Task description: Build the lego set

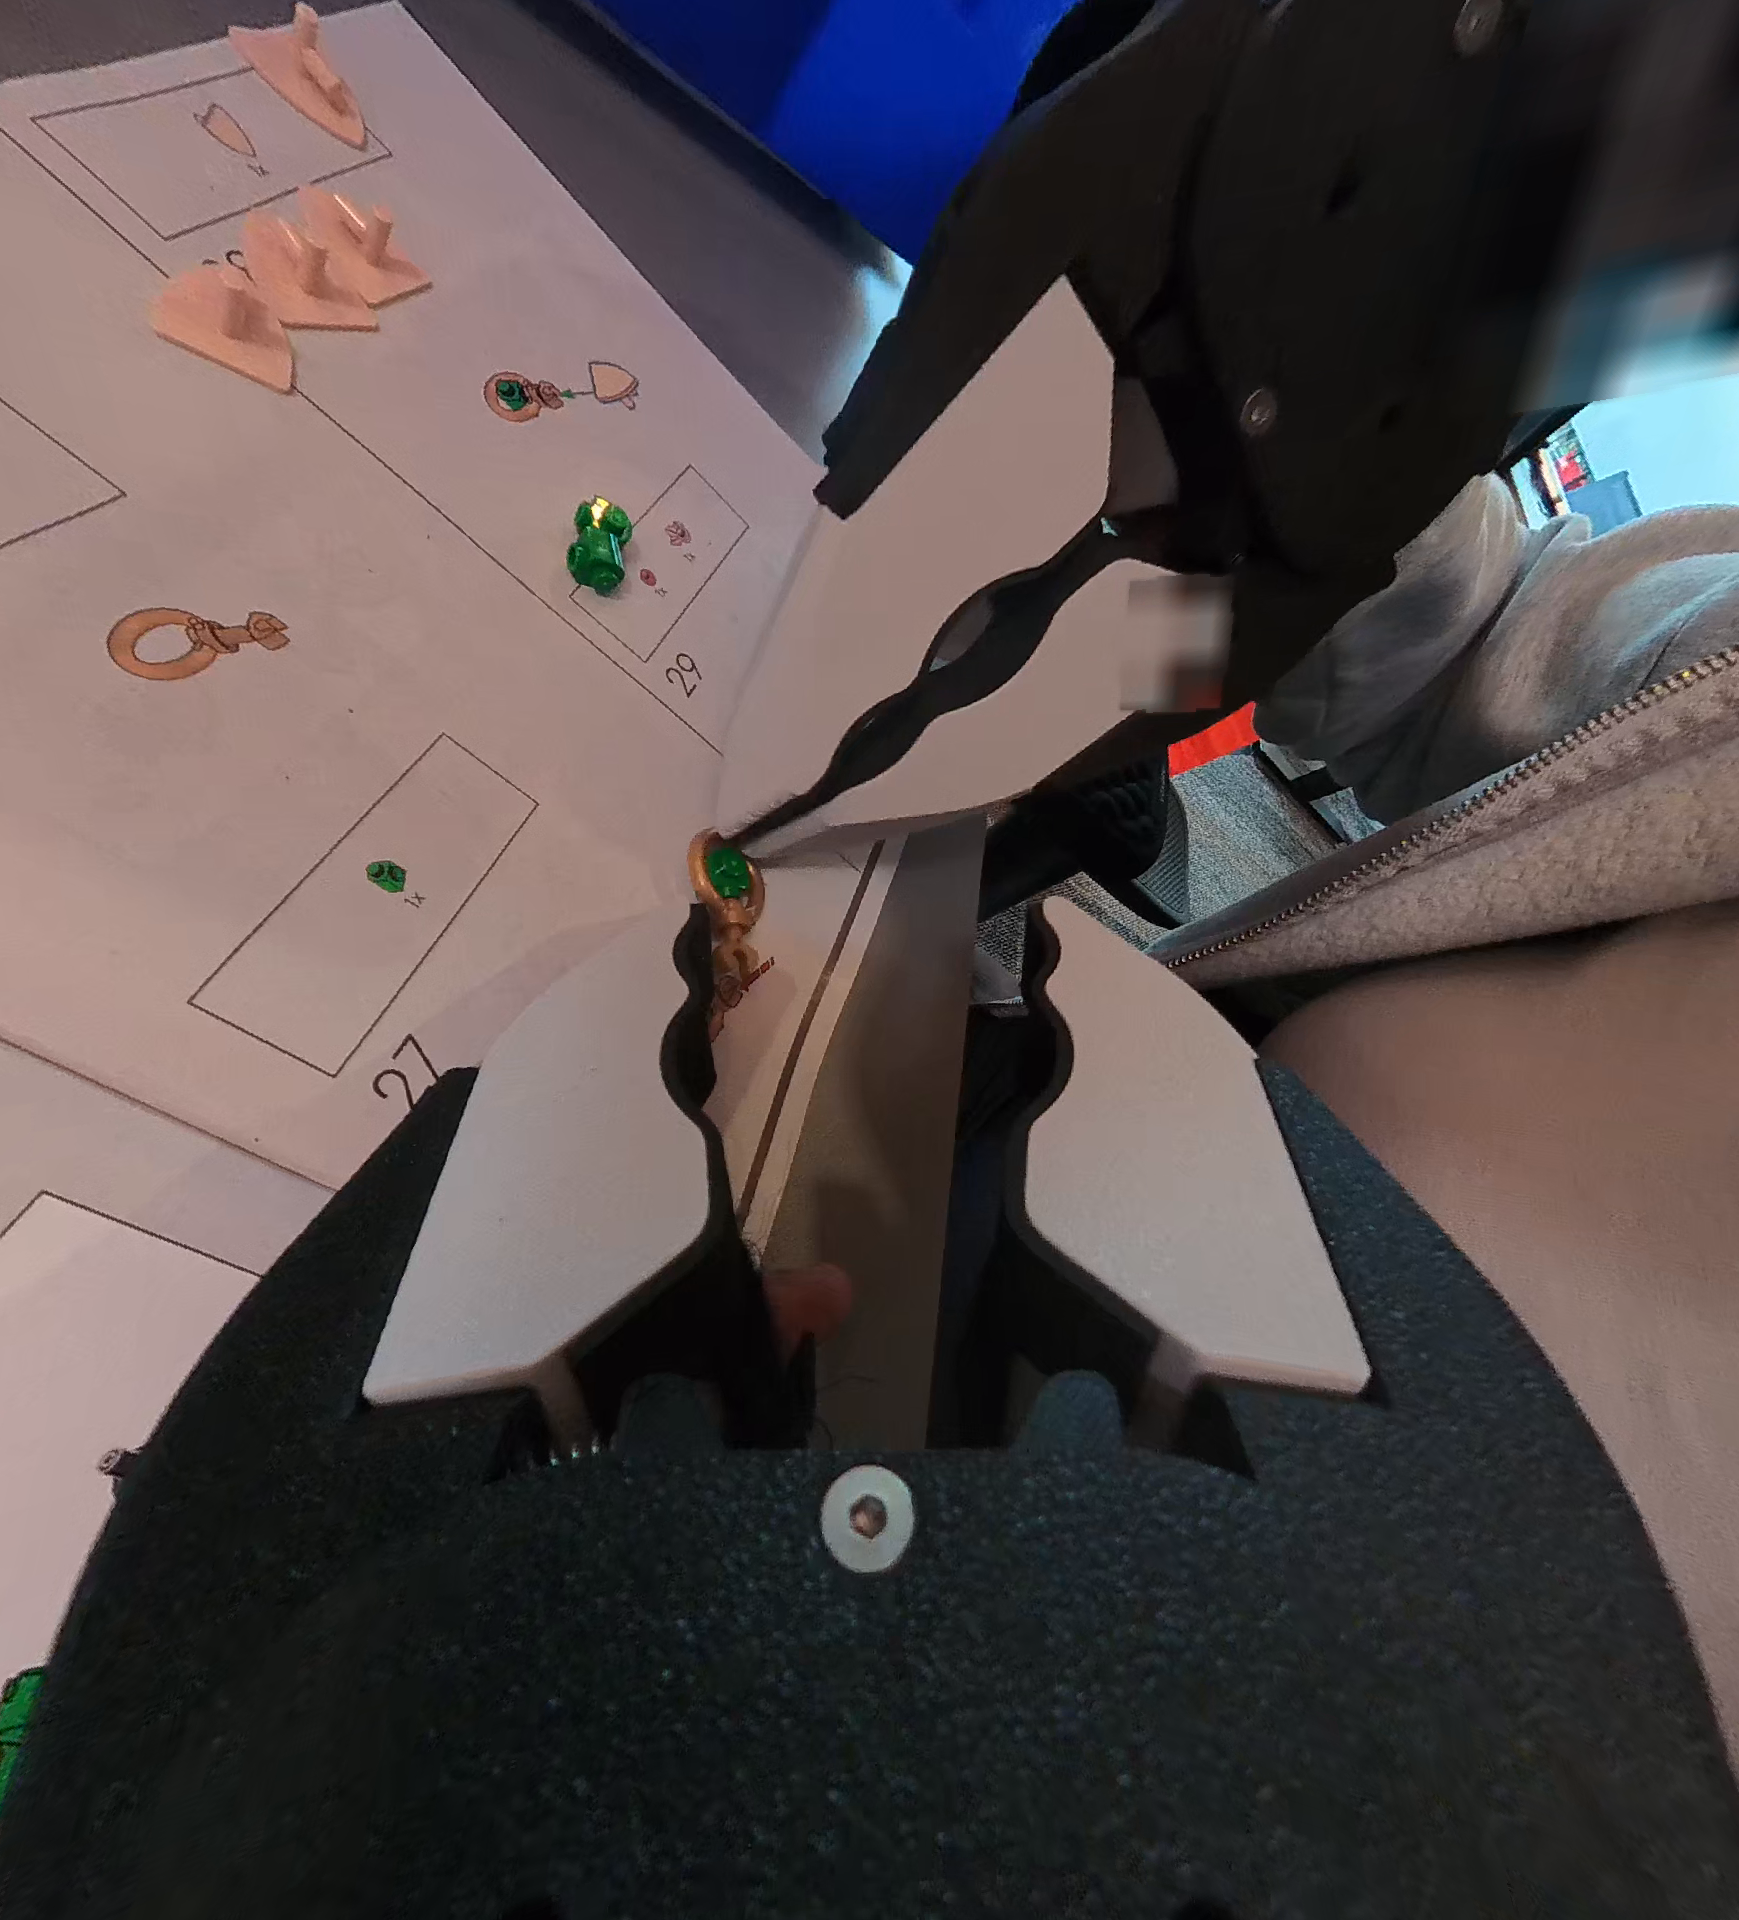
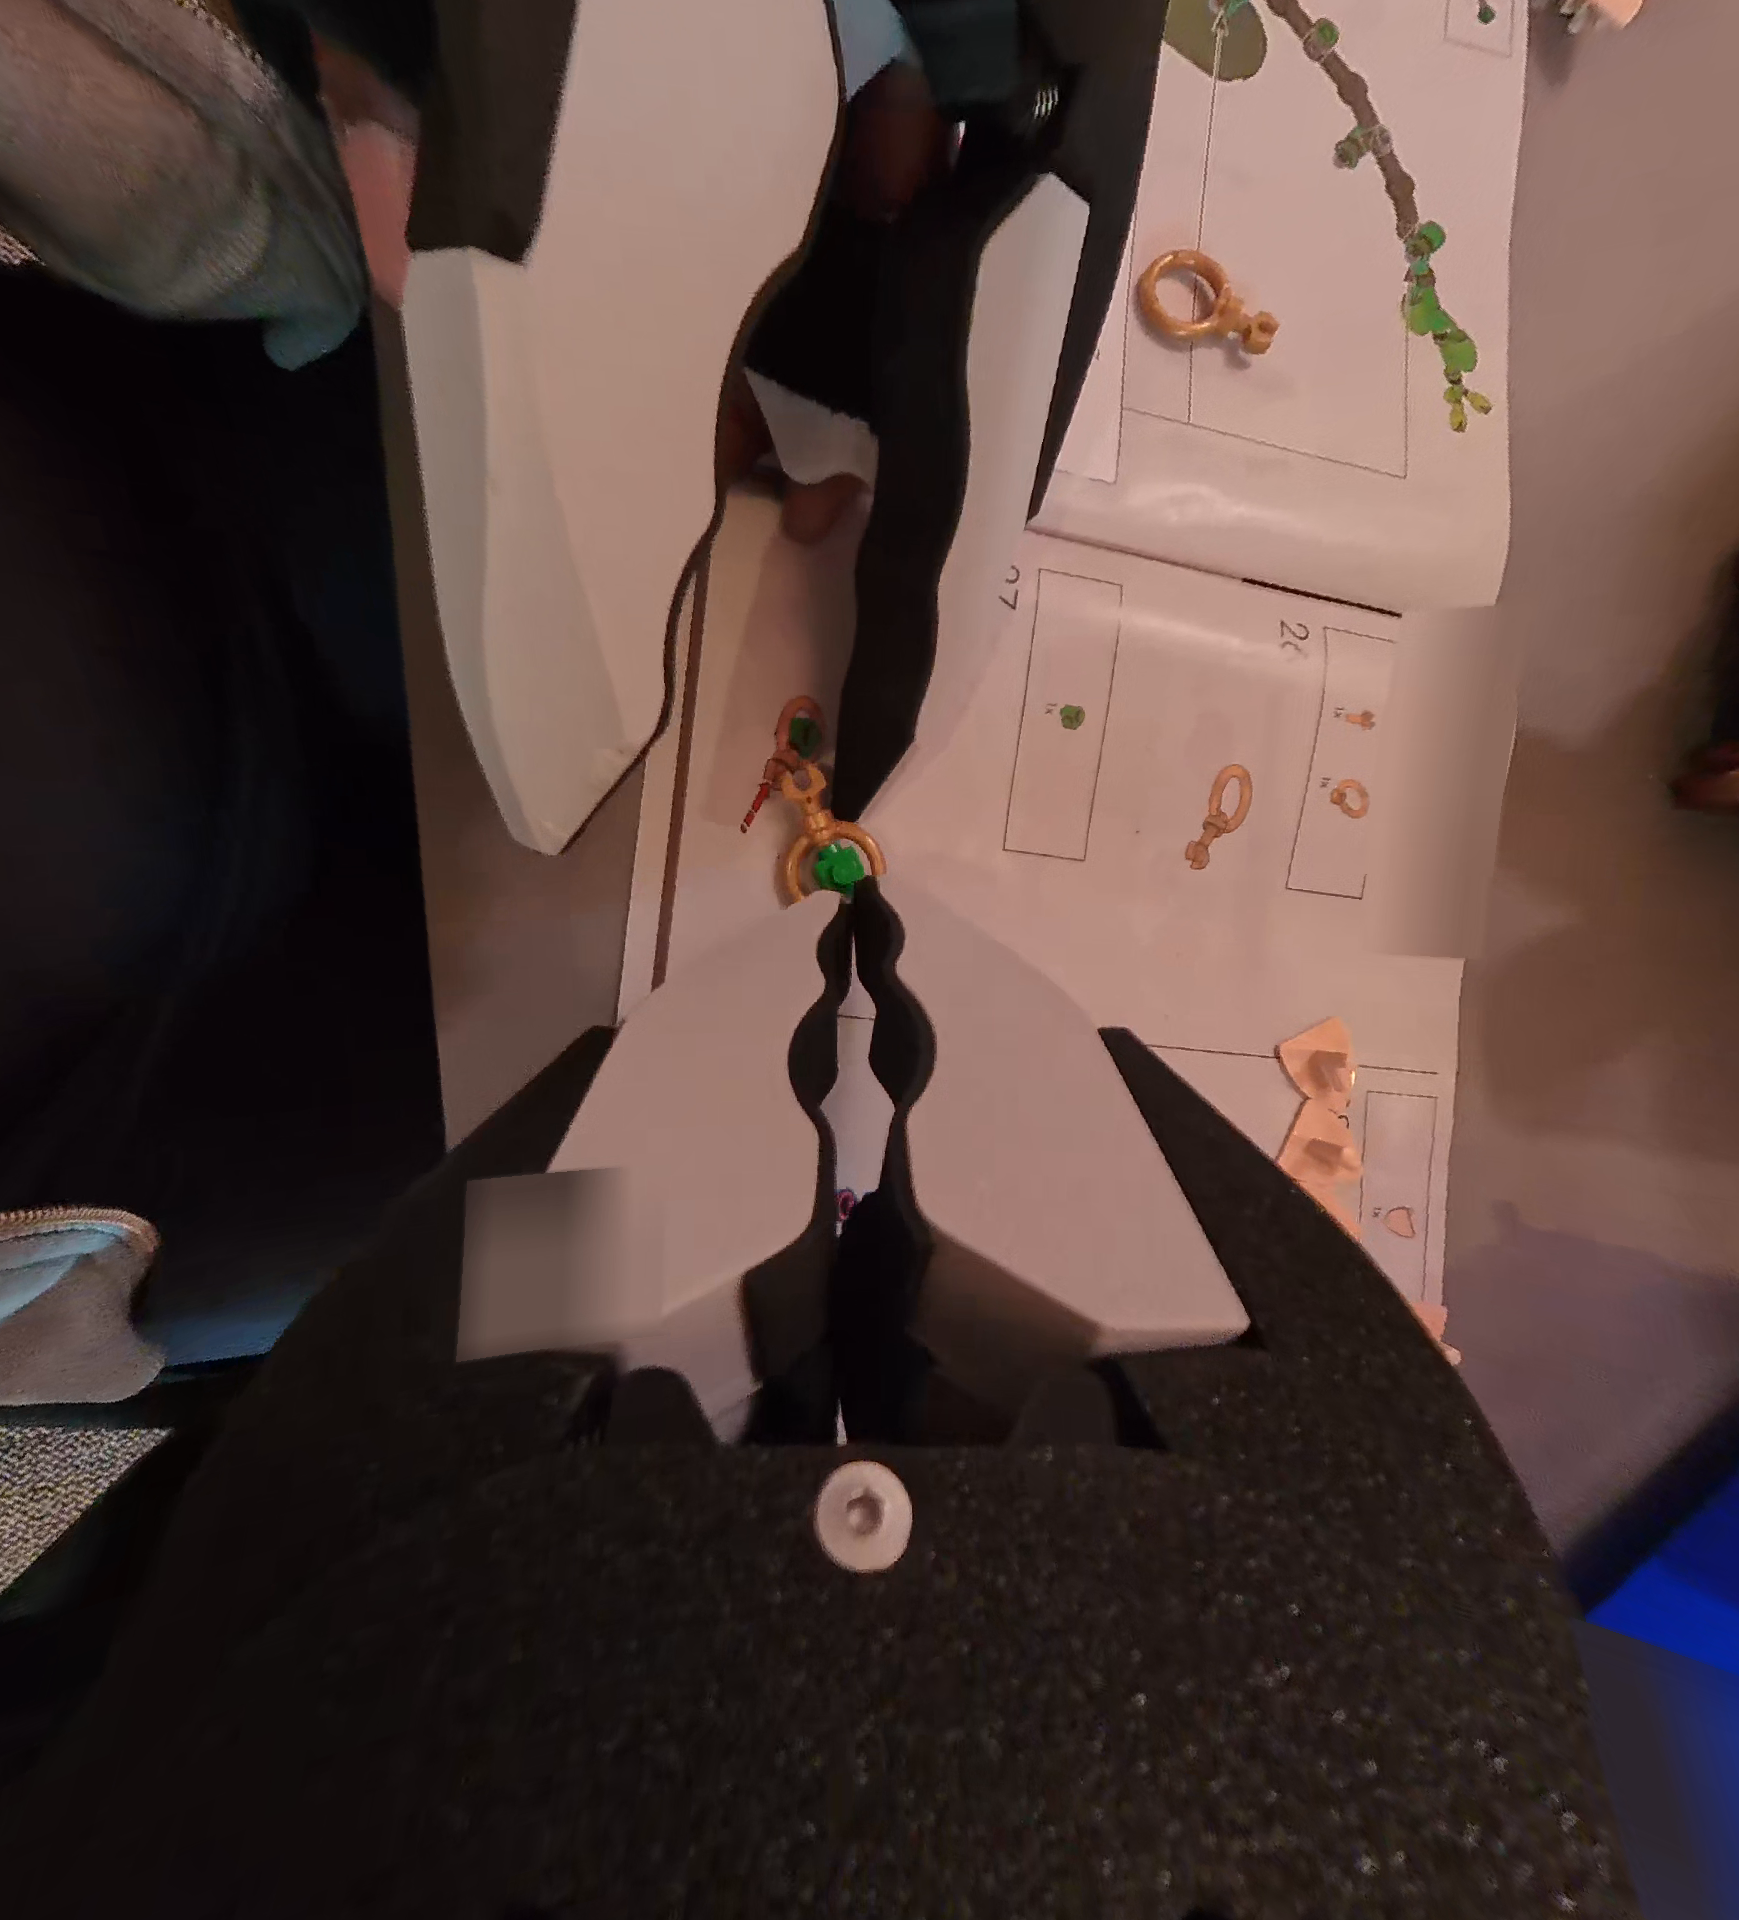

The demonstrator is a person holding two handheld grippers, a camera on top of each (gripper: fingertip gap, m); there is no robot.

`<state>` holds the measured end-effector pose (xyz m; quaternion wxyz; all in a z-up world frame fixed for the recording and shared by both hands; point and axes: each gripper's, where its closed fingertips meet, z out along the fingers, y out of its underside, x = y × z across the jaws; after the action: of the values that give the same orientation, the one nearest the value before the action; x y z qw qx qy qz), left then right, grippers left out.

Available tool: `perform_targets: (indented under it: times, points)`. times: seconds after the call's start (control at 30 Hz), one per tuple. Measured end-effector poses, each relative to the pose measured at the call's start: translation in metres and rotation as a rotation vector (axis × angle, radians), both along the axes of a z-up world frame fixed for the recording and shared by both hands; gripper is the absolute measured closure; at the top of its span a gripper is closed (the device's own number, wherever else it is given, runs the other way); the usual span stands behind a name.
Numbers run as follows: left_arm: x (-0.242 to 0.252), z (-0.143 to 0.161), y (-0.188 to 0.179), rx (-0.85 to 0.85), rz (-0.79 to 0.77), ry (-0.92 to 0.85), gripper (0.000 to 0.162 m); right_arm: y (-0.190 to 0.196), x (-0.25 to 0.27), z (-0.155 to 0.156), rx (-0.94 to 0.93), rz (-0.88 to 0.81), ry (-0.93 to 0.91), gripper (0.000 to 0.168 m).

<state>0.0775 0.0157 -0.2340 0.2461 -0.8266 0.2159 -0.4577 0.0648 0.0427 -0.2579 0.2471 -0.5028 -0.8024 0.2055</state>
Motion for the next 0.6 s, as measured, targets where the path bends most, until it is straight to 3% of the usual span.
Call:
perform_targets:
  times: [0.6]
  points:
    - [-0.002,-0.0008,-0.0039,0.063,-0.003,0.063,0.098,-0.0024,0.0018,-0.0046,-0.053,-0.015,0.002,0.168]
